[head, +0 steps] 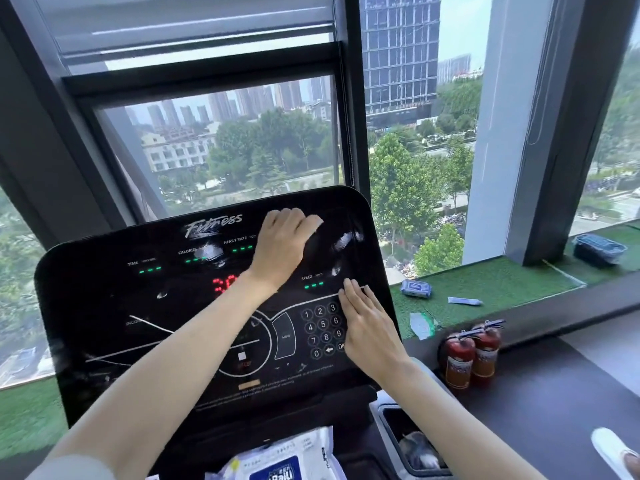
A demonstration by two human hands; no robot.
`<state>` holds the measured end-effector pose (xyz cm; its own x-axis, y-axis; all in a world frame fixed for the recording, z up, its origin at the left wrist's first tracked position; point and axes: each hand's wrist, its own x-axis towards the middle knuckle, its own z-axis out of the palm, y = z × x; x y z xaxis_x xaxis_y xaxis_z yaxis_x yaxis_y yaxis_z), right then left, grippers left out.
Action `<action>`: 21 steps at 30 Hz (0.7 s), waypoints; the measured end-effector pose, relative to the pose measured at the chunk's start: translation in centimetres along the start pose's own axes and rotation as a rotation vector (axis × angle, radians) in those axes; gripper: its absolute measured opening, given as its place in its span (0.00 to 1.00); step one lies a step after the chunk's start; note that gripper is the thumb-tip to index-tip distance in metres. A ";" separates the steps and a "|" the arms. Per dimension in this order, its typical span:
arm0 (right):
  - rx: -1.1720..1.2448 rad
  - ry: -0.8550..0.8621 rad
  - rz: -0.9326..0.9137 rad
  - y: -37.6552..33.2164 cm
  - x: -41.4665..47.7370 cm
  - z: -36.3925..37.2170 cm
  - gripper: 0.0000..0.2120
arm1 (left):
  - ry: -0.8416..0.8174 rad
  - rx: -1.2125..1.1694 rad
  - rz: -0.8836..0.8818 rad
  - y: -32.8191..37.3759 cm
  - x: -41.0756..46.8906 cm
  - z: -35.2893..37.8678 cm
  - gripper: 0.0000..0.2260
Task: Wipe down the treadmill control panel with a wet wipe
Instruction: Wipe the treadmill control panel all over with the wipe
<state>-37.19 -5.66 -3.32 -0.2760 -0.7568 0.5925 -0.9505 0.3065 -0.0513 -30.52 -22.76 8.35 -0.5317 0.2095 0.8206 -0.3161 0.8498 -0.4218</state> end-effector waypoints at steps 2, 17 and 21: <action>0.019 0.002 -0.009 0.1 0.0 -0.1 0.31 | 0.011 -0.100 -0.086 1.4 -0.6 0.3 0.03; 0.114 0.005 -0.019 0.7 0.2 -0.1 0.31 | -0.241 -0.008 0.388 2.2 -2.6 0.0 0.14; 0.105 -0.005 -0.008 0.5 0.1 0.1 0.31 | -0.106 -0.094 0.012 2.4 -3.2 -0.3 0.12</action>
<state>-37.73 -5.63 -3.37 -0.2686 -0.7619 0.5894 -0.9624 0.2383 -0.1306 -29.31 -21.24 4.85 -0.6166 0.1715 0.7683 -0.2370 0.8902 -0.3890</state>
